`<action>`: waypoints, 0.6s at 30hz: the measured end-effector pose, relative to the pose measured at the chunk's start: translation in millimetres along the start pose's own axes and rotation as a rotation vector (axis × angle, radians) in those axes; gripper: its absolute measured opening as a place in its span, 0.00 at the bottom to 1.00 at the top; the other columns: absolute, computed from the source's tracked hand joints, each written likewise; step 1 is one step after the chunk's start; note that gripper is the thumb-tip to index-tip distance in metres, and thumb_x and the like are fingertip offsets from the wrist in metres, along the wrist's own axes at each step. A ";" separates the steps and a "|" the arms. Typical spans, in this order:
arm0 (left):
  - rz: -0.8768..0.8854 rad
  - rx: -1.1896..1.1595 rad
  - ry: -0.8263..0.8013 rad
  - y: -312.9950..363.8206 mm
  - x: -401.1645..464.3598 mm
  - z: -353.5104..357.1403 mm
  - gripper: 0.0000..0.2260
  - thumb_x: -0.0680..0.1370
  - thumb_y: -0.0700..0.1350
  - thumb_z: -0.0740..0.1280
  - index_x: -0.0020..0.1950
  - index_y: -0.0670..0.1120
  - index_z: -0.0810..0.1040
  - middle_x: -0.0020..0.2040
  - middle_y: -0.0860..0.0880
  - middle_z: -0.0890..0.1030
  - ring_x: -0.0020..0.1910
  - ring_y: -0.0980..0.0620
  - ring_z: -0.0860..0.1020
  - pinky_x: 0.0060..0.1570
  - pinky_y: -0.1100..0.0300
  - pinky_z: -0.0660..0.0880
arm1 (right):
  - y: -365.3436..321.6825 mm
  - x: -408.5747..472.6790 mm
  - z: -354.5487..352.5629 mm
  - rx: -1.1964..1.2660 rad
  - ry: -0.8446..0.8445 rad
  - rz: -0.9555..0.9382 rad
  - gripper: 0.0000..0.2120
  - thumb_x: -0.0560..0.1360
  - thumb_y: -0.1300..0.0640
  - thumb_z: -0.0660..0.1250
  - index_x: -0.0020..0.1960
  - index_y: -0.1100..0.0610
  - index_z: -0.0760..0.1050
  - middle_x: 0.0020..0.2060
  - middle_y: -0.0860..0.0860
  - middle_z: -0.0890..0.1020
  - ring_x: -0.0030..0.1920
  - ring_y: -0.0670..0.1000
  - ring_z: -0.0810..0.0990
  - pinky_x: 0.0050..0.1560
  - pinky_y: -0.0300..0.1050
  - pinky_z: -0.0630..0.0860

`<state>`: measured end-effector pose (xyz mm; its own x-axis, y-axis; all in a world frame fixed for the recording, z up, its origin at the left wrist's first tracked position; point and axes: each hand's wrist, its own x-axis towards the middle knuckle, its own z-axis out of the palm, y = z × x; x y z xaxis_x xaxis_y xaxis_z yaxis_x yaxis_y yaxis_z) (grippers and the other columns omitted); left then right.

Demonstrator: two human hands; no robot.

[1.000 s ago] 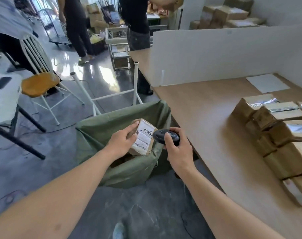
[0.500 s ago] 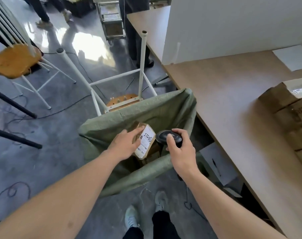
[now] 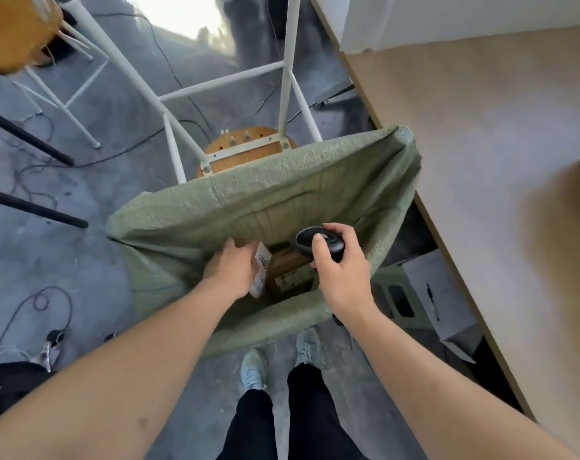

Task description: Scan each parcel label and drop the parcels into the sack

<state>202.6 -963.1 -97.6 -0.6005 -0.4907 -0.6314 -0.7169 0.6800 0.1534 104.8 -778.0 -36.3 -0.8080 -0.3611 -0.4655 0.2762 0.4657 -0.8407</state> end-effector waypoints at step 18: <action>0.187 0.190 0.073 33.5 -40.9 -42.2 0.25 0.85 0.52 0.62 0.82 0.52 0.64 0.73 0.43 0.70 0.69 0.39 0.73 0.62 0.46 0.75 | -29.5 -15.8 -20.1 -0.003 -0.014 -0.090 0.10 0.83 0.42 0.67 0.64 0.38 0.74 0.50 0.43 0.86 0.49 0.48 0.86 0.51 0.53 0.84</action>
<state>188.2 -943.3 -34.6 -0.7450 -0.3807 -0.5477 -0.5162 0.8491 0.1120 99.0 -769.8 1.4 -0.8222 -0.4128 -0.3918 0.2012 0.4332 -0.8786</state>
